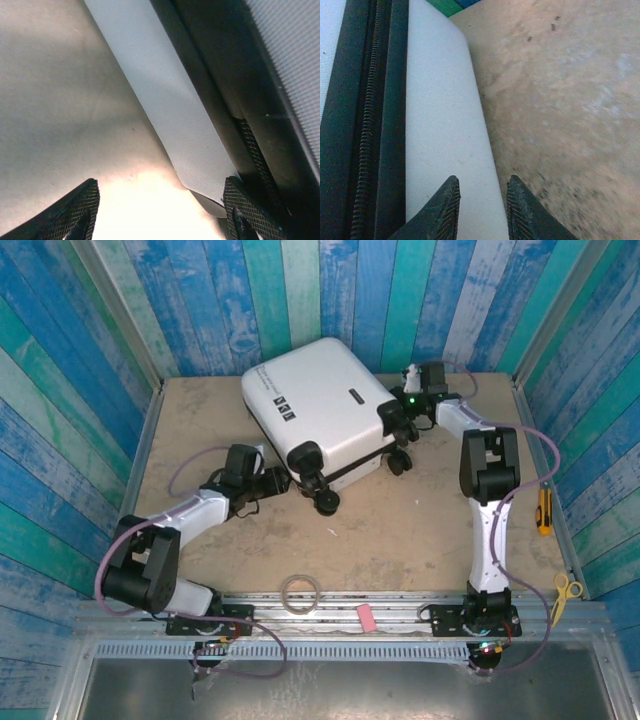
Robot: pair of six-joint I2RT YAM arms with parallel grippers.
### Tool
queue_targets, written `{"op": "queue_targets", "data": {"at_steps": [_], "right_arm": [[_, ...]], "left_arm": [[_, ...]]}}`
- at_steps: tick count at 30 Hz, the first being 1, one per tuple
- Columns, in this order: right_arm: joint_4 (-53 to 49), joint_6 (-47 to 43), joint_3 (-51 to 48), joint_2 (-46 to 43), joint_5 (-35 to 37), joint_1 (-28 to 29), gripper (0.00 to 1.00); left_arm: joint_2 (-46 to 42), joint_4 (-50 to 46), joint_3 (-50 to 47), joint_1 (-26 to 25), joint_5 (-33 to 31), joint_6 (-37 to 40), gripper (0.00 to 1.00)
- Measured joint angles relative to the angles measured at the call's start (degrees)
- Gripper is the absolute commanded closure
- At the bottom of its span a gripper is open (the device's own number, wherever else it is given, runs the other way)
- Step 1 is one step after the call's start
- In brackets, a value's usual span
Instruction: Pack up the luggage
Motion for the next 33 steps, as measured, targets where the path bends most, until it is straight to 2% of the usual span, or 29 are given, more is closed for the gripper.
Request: {"op": "queue_targets", "data": {"at_steps": [6,8,11,16,21,24,28,33], "right_arm": [[-3.96,-3.80,-11.93,-10.97,6.27,-4.92,0.51],[-4.42,-4.98,-17.11,-15.91,8.26,-7.21,0.44],[-5.09,-6.75,-23.02,-22.67,11.34,-9.70,0.39],[-4.46,-10.01,-26.60,-28.87,12.09,-9.77,0.44],[-3.37,-12.15,-29.00,-30.97,10.62,-9.49,0.51],[-4.31,-13.38,-28.02,-29.55,9.27,-10.25,0.56],[-6.97,-15.23,-24.04,-24.20,6.34,-9.35,0.59],[-8.83,-17.09,-21.55,-19.47,4.87,-8.37,0.62]], "left_arm": [[-6.86,2.97,-4.24,-8.50,-1.77,-0.24,0.32],[-10.58,5.49,-6.01,-10.29,-2.25,-1.42,0.33],[-16.00,10.21,-7.63,-11.78,-3.98,-3.19,0.32],[-19.61,12.98,-7.61,-11.98,-7.82,-3.87,0.29],[-14.97,8.02,-2.23,-11.89,-12.74,-3.37,0.30],[-10.27,4.96,0.85,-11.58,-17.09,-4.68,0.32],[-6.43,4.37,-0.39,-11.76,-20.61,-9.07,0.32],[0.68,5.22,-0.13,-8.94,-19.58,-12.20,0.32]]}}
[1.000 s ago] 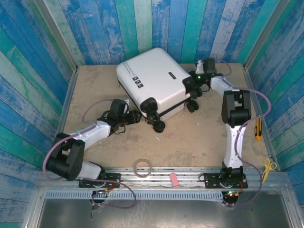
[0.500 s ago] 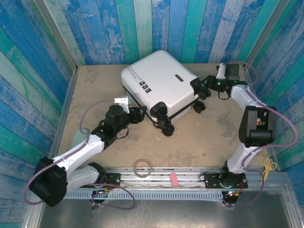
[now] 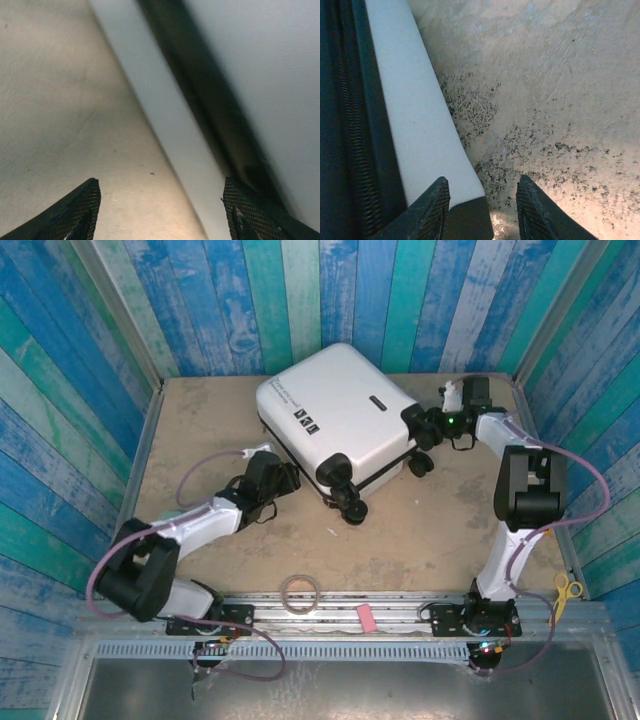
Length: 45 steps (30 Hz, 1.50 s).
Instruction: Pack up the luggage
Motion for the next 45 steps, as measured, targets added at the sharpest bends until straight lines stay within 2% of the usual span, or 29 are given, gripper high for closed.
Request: {"op": "queue_targets", "data": {"at_steps": [4,8,14,18,21,23,27,30,35,38,40,45], "right_arm": [[-0.44,-0.72,0.02,0.52,-0.90,0.61,0.62],[1.75,-0.94,-1.68,-0.44,-0.46,0.92,0.61],[0.83,-0.24,-5.75,-4.52,4.20,0.94,0.51],[-4.15,-0.15,-7.21,-8.20,9.84,0.94,0.42],[-8.11,0.13,-9.49,-14.53,14.62,1.16,0.37],[-10.93,0.46,-10.43,-20.83,17.46,1.29,0.36],[-14.95,1.33,-9.51,-34.47,20.79,2.99,0.33],[-17.18,3.06,-6.67,-42.99,22.32,9.03,0.29],[-17.68,8.46,-5.60,-49.00,24.13,28.94,0.23],[-17.90,11.32,-5.33,-45.90,27.30,40.22,0.22],[-18.16,12.74,-4.70,-41.18,28.72,45.27,0.20],[-21.05,15.58,-1.88,-28.20,31.10,50.34,0.16]], "left_arm": [[5.75,-0.35,4.15,2.40,2.73,1.03,0.29],[9.86,-5.53,10.60,4.20,2.67,5.29,0.26],[13.92,-9.77,18.78,6.38,2.38,11.98,0.23],[14.03,-9.35,21.03,7.61,3.28,15.26,0.15],[12.92,-6.91,19.52,8.20,3.08,16.63,0.03],[8.87,-5.01,15.02,8.24,2.12,17.11,0.07],[-4.17,-1.27,2.38,8.24,1.84,16.92,0.07],[-11.91,3.69,-6.91,8.28,4.00,16.70,0.04],[-19.34,13.86,-21.44,8.00,11.19,16.50,0.01],[-20.33,17.64,-25.68,6.27,14.38,17.31,0.01],[-19.80,18.60,-25.83,4.35,15.63,18.69,0.01],[-17.33,23.32,-25.92,0.94,17.62,20.65,0.01]]}}
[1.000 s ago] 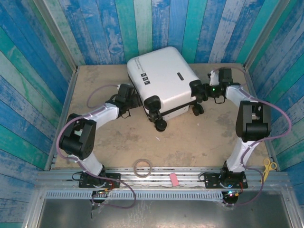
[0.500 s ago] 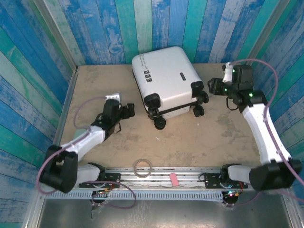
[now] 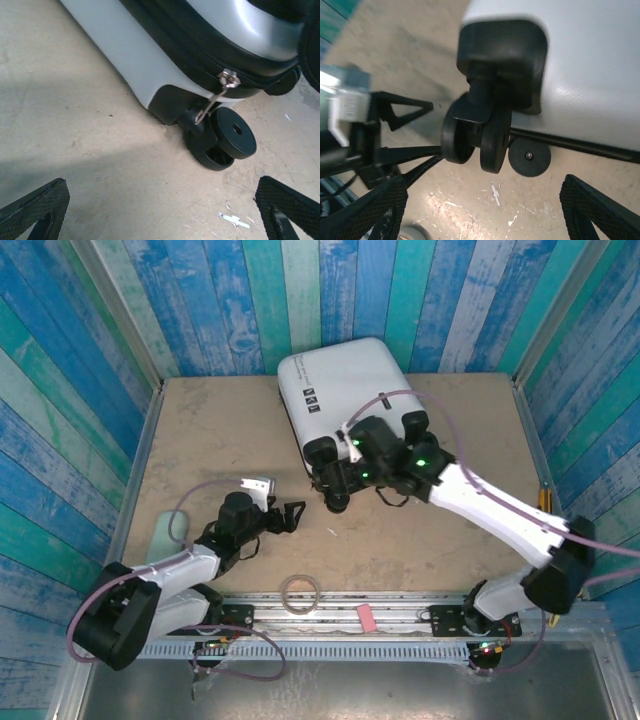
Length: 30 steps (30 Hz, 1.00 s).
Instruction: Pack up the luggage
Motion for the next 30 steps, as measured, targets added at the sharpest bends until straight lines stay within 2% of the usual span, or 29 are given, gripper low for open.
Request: {"op": "queue_targets", "data": {"at_steps": [7,10,14,17,19,22,25,28,30], "right_arm": [[-3.23,1.75,6.97,9.88,1.11,1.92,0.17],[-3.34,1.62,9.09,12.31,1.90,2.08,0.23],[-3.98,0.90,11.15,15.43,2.95,2.08,0.32],[-5.05,-0.35,12.41,17.05,3.39,2.08,0.37],[-5.92,-1.22,13.57,17.84,3.72,2.08,0.46],[-7.32,-1.77,15.13,18.53,4.83,2.08,0.70],[-9.03,-1.20,15.96,18.53,6.27,1.90,0.86],[-9.68,-1.70,16.02,18.53,7.28,1.90,0.93],[-9.70,-2.01,16.04,18.53,7.30,1.90,0.98]], "left_arm": [[4.33,1.66,-0.04,-0.57,-0.92,0.66,0.03],[6.45,2.23,-0.04,-0.74,-1.09,0.68,0.01],[10.01,4.96,-0.04,-2.43,-1.03,1.70,0.12],[12.35,7.61,-0.04,-5.25,-1.14,3.54,0.14],[13.57,10.51,-0.22,-7.21,-1.31,5.05,0.15],[14.88,15.93,-1.22,-8.55,-0.59,8.13,0.16],[16.04,19.41,-1.31,-8.76,-0.46,11.23,0.17],[18.03,23.78,-1.29,-8.81,-0.74,14.16,0.19],[20.46,26.40,-1.14,-8.81,-1.33,15.98,0.24]]}}
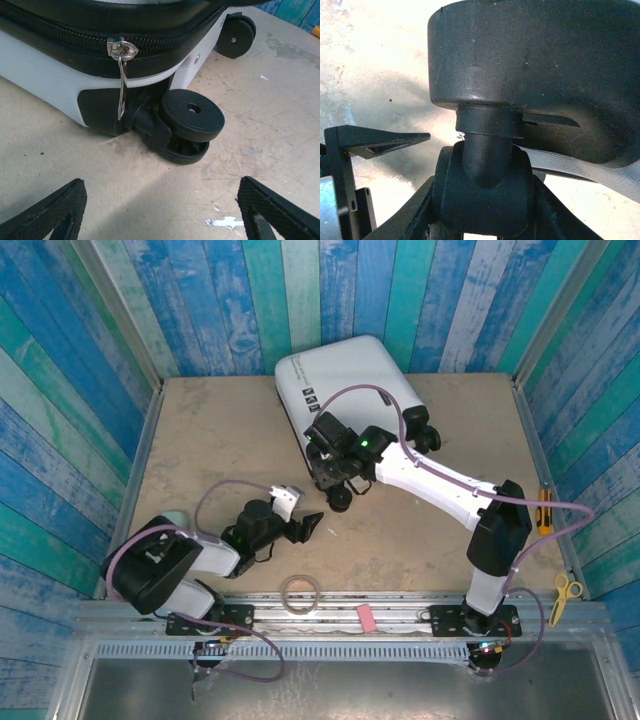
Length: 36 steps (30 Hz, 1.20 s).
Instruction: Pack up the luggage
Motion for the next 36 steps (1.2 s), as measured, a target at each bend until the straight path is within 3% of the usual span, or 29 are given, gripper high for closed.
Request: {"op": "queue_targets", "data": {"at_steps": [4,10,16,31,36], "right_arm": [[-0.15,-0.33,0.17,0.00,-0.92,-0.33,1.00],[-0.11,-0.46,0.20,-0.07,-3.96,-1.38,1.00],[0.24,-0.46,-0.09,-0.42,-6.93,-2.51,1.00],[1.86,-0.46,-1.57,-1.36,-9.73,-3.50,1.00],[2.23,-0.46,-1.88,-1.60,-9.75,-3.52,1.00]], "left_arm": [[7.13,7.23,0.35,-0.04,-1.09,1.86,0.34],[16.83,23.58,-0.24,-2.23,-6.03,2.03,0.35],[18.69,32.44,-0.15,-3.93,-12.07,4.26,0.37],[18.73,30.99,4.55,-3.96,-16.15,7.58,0.54],[19.47,30.88,4.55,-3.96,-16.98,7.21,0.51]]}}
